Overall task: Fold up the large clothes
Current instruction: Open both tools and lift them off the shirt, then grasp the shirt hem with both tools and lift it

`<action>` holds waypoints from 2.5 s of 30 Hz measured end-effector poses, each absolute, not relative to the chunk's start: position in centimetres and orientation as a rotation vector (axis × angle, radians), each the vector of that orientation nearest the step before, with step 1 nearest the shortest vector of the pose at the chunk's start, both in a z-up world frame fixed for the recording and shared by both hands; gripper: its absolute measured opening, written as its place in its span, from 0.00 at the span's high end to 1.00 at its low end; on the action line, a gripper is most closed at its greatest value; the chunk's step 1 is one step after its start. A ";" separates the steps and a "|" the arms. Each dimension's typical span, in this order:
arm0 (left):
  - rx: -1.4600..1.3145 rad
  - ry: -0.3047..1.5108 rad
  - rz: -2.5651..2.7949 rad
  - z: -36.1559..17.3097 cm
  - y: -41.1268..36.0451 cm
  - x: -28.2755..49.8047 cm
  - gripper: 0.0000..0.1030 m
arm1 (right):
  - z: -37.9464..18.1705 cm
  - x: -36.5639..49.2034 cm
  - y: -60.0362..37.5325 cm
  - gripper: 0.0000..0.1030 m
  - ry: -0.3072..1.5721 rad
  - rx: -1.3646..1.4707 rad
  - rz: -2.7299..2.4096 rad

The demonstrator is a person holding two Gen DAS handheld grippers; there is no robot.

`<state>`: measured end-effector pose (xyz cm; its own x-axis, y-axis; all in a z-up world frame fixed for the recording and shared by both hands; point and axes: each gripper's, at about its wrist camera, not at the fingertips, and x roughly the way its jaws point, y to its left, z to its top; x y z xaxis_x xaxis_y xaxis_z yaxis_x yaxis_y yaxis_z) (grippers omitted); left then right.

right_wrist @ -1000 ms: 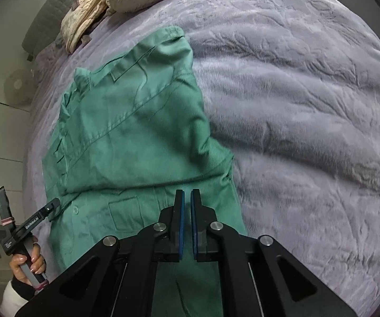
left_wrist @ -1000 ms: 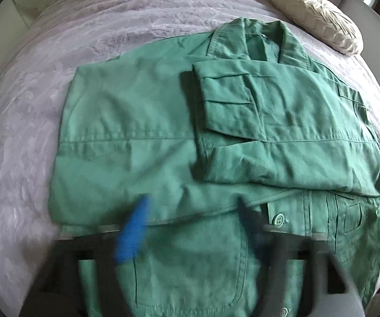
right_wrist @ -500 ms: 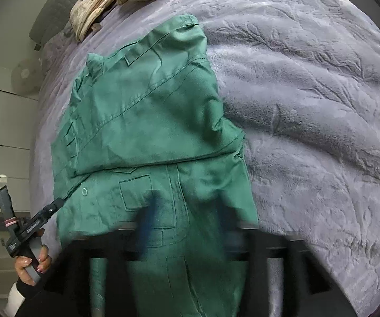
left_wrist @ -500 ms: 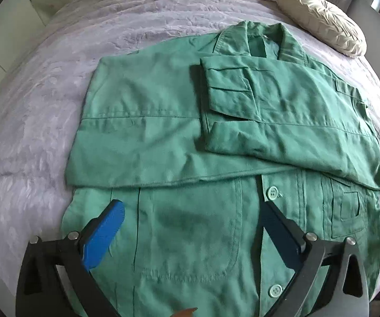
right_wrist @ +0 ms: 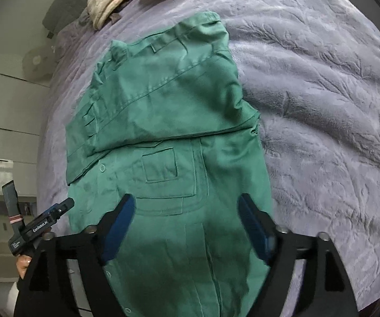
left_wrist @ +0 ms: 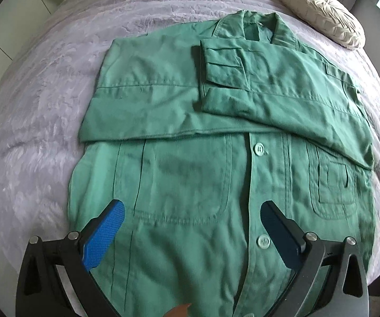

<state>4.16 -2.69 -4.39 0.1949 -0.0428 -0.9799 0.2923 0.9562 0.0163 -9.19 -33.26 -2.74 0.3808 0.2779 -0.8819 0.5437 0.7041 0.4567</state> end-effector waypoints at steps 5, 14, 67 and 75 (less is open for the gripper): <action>0.224 1.376 -0.226 -3.6 -2.2 3.0 0.00 | -1.9 -9.8 -32.6 0.00 1.199 0.846 -0.159; 0.183 1.447 -0.205 -3.7 -0.6 1.0 0.00 | -1.9 -11.2 -32.3 0.00 1.237 0.918 -0.128; 0.125 1.510 -0.298 -8.6 18.2 -9.0 0.00 | -2.6 -27.0 -23.4 0.00 1.159 0.949 -0.475; 0.103 1.577 -0.405 -11.5 16.9 -9.5 0.00 | -6.9 -27.9 -24.8 0.00 1.209 1.050 -0.385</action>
